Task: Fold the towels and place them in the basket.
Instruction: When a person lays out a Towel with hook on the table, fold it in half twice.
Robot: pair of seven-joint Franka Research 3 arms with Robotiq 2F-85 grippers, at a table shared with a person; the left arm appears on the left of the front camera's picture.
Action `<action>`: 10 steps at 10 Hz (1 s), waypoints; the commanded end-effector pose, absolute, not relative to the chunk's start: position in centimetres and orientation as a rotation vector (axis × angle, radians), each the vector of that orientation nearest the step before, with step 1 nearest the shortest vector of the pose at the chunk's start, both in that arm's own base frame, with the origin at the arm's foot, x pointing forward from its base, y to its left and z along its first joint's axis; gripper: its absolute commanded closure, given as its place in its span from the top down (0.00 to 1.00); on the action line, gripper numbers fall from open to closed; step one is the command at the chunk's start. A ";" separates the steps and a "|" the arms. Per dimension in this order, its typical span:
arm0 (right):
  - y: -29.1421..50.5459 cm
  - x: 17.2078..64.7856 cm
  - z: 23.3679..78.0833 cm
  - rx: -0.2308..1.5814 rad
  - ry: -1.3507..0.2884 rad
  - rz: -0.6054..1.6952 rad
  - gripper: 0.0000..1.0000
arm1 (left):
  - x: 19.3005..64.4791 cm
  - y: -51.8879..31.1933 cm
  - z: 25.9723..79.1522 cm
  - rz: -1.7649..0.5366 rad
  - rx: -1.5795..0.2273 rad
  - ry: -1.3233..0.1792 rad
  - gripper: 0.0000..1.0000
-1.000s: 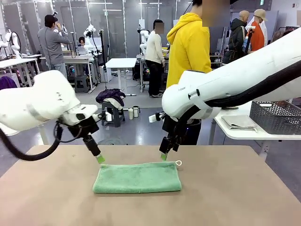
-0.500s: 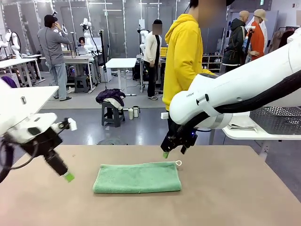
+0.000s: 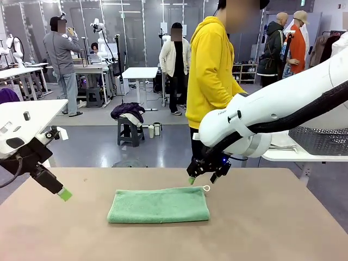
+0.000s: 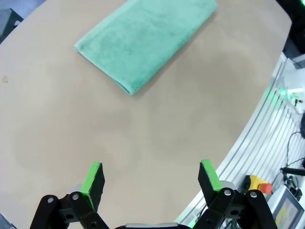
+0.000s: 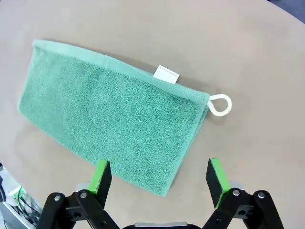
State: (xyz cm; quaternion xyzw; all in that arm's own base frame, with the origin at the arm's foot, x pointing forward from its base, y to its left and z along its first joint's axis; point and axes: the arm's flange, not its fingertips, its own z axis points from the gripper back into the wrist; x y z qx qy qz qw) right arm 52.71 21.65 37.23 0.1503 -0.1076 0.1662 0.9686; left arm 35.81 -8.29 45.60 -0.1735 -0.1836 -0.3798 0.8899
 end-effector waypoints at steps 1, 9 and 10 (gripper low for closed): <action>21.7 52.9 37.4 0.305 -0.216 0.335 1.00 | 36.1 -8.7 44.6 -0.797 -0.377 -0.366 1.00; 19.4 52.8 34.9 0.419 -0.211 0.059 1.00 | 36.1 -8.7 44.6 -0.797 -0.377 -0.366 1.00; 18.8 53.0 34.3 0.440 -0.215 0.007 1.00 | 36.1 -8.7 44.6 -0.797 -0.377 -0.366 1.00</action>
